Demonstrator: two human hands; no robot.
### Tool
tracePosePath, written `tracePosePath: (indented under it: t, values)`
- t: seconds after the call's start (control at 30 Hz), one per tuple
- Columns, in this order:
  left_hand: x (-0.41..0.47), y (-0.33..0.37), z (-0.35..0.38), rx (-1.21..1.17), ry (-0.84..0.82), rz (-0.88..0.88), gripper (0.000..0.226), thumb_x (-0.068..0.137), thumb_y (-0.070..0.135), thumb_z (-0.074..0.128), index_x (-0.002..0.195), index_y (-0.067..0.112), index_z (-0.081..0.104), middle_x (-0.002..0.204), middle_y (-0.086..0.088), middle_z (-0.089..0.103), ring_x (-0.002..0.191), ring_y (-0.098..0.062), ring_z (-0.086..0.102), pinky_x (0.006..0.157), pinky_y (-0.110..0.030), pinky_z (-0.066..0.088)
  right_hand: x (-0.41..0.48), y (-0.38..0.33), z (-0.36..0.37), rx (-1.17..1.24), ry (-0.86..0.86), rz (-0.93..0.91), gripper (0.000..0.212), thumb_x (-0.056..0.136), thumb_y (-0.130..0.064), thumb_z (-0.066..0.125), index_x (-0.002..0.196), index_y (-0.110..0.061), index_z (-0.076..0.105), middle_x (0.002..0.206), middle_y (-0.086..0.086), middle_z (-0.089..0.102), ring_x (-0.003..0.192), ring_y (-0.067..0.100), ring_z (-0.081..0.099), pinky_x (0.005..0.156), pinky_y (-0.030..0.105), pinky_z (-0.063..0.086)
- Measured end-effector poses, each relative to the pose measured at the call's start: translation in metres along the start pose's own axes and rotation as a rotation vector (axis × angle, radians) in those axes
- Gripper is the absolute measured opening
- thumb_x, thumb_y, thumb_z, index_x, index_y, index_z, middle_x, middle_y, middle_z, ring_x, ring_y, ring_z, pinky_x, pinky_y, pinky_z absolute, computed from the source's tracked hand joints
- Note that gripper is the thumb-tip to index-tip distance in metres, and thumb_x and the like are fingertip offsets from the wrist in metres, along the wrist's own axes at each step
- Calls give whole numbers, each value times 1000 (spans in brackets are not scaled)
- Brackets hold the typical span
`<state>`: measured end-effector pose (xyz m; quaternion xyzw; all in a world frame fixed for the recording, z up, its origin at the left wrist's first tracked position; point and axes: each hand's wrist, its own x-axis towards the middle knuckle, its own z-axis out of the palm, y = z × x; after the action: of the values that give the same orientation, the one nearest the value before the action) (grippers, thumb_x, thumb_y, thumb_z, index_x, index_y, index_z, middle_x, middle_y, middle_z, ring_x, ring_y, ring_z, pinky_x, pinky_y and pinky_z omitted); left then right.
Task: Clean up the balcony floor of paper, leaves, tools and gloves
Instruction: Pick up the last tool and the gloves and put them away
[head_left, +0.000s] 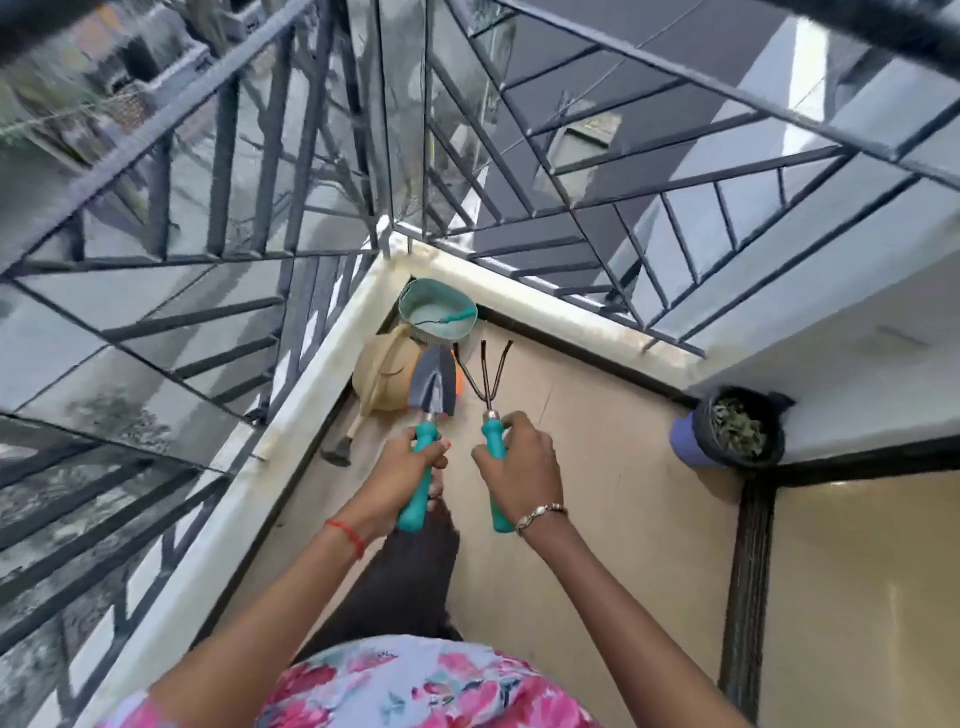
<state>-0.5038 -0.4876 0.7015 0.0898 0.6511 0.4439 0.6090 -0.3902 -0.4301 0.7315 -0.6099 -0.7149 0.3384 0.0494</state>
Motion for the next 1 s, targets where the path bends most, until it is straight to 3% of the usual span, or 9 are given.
tracePosePath:
  t: [0.2, 0.43, 0.6, 0.7, 0.8, 0.9, 1.0]
  values:
    - [94, 64, 11, 14, 89, -19, 15, 96, 11, 48, 82, 16, 45, 71, -3, 47, 36, -9, 42, 33, -16, 35, 109, -23, -11, -41, -50, -8, 38, 83, -29, 59, 115, -9, 52, 105, 14, 59, 100, 30, 54, 77, 32, 42]
    - [167, 132, 20, -66, 299, 25, 22, 95, 10, 50, 75, 19, 49, 55, -1, 50, 37, -5, 43, 32, -14, 34, 227, -47, -23, -83, -129, -31, 35, 83, -23, 59, 114, -9, 54, 101, 15, 61, 98, 31, 54, 71, 31, 40]
    - [223, 164, 23, -114, 446, -11, 26, 97, 11, 48, 73, 20, 45, 65, -4, 45, 32, 2, 46, 35, -12, 35, 312, -56, -27, -117, -211, -120, 39, 81, -22, 61, 118, -10, 56, 97, 16, 63, 89, 31, 58, 68, 29, 41]
    - [257, 184, 30, -151, 505, 14, 24, 98, 11, 45, 77, 24, 45, 70, -1, 46, 50, -6, 49, 39, -8, 36, 364, -57, -27, -163, -279, -165, 33, 81, -17, 59, 112, -6, 58, 91, 19, 63, 84, 33, 59, 63, 29, 38]
    - [297, 196, 41, -119, 565, 15, 13, 98, 15, 45, 86, 21, 46, 72, -1, 45, 60, -10, 41, 51, -19, 38, 414, -54, -22, -224, -359, -217, 29, 84, -17, 56, 111, -4, 58, 93, 21, 61, 87, 34, 58, 66, 33, 43]
    - [352, 193, 50, -99, 630, -35, 20, 99, 20, 45, 78, 21, 44, 69, -3, 43, 59, -14, 40, 56, -28, 33, 467, -44, -4, -268, -413, -259, 29, 87, -16, 54, 113, -3, 57, 97, 22, 61, 90, 35, 58, 73, 37, 46]
    - [407, 177, 54, -96, 639, -66, 10, 99, 20, 44, 90, 17, 47, 72, -4, 46, 62, -16, 42, 63, -30, 36, 515, -25, 35, -301, -449, -290, 28, 88, -15, 54, 112, -3, 57, 97, 21, 62, 89, 35, 60, 74, 37, 48]
